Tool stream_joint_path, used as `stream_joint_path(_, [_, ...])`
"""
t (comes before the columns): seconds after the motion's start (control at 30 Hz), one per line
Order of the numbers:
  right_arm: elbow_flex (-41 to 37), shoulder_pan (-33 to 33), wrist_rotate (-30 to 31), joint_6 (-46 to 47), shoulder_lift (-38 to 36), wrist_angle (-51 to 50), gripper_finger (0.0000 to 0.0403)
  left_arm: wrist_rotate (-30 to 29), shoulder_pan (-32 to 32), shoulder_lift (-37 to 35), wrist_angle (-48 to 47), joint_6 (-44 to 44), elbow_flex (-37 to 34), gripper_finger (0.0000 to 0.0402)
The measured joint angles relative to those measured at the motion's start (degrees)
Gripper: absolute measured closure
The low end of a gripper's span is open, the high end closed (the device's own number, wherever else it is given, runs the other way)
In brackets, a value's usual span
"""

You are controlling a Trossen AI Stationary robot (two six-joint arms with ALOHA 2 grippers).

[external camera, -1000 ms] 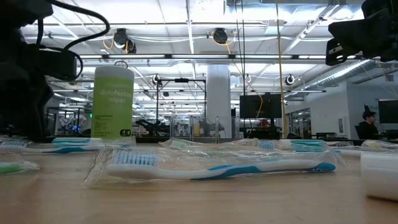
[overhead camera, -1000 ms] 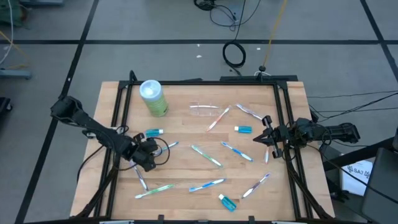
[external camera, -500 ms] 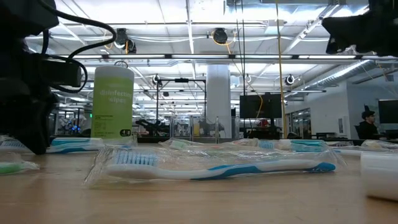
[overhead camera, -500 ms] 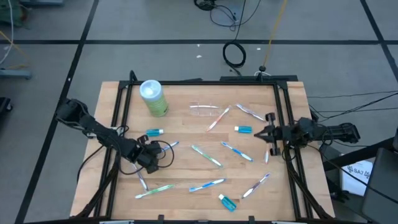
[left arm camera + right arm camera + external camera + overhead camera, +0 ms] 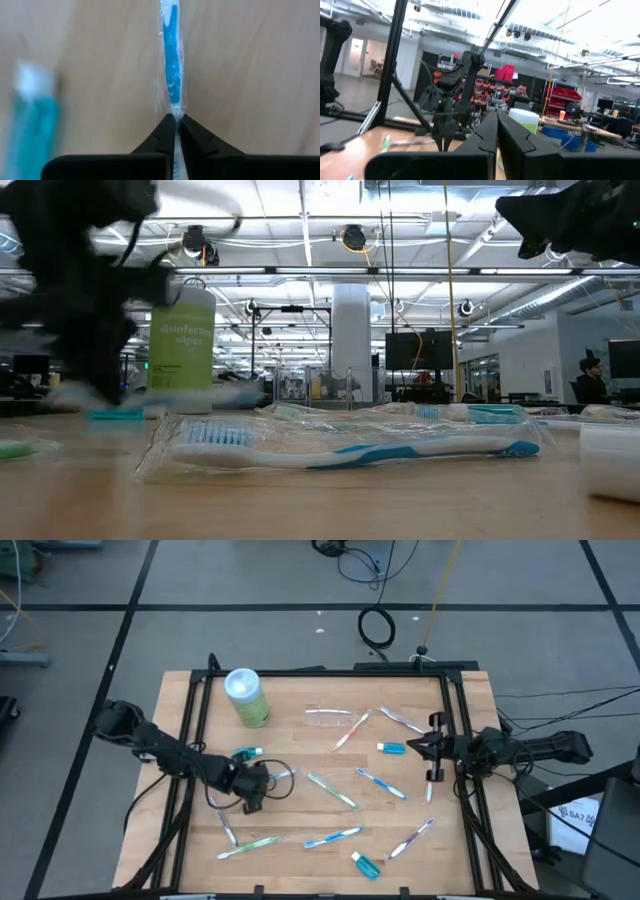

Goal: Pick & Place toothbrushing station
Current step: Put the blue left toothbrush into the transparent organizer

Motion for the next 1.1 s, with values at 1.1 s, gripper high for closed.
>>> stream_joint_path(1.1, [26.85,-8.71,-4.32,24.43,61.27,15.56,0.028,-29.73,6.44,8.05,7.89,85.43,18.64,0.0396])
